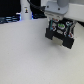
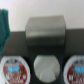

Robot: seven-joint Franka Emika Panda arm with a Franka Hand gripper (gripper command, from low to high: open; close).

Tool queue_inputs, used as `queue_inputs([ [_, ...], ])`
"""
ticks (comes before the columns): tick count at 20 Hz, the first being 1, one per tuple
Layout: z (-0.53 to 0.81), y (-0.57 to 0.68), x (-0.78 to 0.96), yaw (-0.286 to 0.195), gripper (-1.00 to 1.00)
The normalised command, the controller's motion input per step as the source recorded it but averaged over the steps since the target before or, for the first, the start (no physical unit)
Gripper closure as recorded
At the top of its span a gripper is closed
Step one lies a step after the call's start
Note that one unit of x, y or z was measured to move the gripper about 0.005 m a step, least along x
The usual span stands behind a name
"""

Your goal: Open the kcup holder, insert the kcup into the holder, and close the kcup holder

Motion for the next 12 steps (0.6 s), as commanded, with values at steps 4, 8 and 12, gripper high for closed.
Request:
queue_inputs([
  [4, -0.25, 0.06, 0.51, 0.082, -1.0],
  [8, -0.2, 0.21, 0.14, 0.186, -1.0],
  [12, -0.17, 0.12, 0.15, 0.249, -1.0],
])
